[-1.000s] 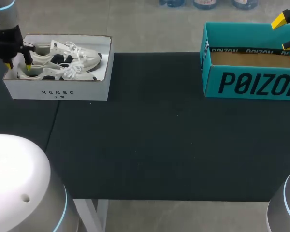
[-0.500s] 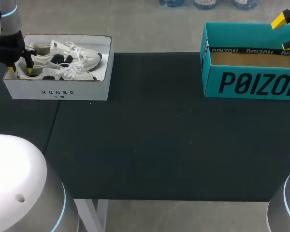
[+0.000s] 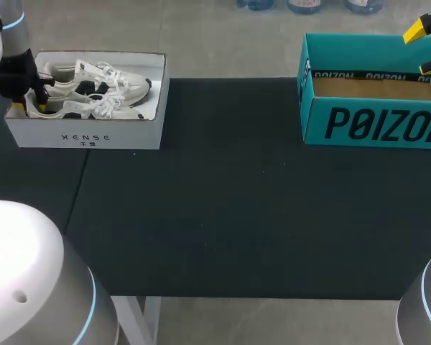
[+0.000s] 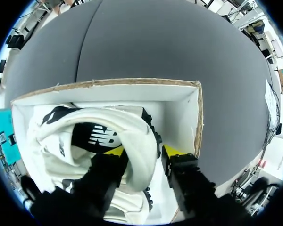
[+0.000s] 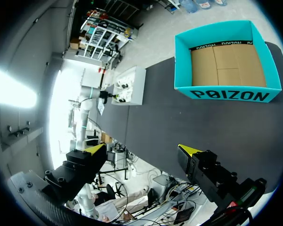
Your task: Take the shoe out of the shoebox, open the shoe tongue, remove and reinsert the insole, then place the shoe into the shoebox
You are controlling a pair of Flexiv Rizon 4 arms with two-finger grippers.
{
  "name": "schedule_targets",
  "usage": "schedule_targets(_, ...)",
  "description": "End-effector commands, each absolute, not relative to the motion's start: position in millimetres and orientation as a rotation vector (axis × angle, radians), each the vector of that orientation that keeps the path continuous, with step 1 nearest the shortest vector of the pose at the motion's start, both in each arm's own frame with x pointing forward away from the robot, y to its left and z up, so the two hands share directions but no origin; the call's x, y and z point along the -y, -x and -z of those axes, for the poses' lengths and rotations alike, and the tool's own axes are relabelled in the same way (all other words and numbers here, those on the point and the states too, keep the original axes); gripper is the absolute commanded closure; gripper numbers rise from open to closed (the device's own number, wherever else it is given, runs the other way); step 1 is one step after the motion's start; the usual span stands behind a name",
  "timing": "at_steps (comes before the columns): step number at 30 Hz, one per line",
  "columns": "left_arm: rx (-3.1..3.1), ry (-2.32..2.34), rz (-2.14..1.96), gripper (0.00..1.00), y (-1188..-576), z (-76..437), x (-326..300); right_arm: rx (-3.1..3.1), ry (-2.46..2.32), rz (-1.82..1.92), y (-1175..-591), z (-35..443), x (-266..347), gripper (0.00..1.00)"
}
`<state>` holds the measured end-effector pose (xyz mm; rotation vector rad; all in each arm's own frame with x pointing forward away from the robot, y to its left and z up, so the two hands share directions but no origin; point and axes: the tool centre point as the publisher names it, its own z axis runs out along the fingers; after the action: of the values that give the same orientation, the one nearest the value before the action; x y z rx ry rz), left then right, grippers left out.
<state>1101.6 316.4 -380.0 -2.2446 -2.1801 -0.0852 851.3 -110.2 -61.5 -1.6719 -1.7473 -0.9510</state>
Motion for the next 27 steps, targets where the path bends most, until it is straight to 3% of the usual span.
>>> schedule_targets(1, 2.178, 2.248, 0.069, 0.58, -1106.9, 387.5, -317.2, 1.749, 1.673, 0.946, -852.8, 61.5, 110.1, 0.00)
schedule_targets(8, 2.164, 2.244, 0.046, 0.64, -1106.3, 392.2, -317.6, 1.749, 1.673, 0.946, -852.8, 61.5, 110.1, 0.00)
schedule_targets(12, 2.148, 2.252, 0.049, 0.76, -1104.8, 390.9, -317.9, 1.749, 1.673, 0.946, -852.8, 61.5, 110.1, 0.00)
schedule_targets(15, 2.143, 2.254, 0.047, 1.00, -1103.2, 390.0, -319.2, 1.749, 1.673, 0.946, -852.8, 61.5, 110.1, 0.00)
schedule_targets(27, 2.116, 2.324, 0.098, 1.00, -1099.6, 361.7, -321.7, 1.749, 1.673, 0.946, -852.8, 61.5, 110.1, 0.00)
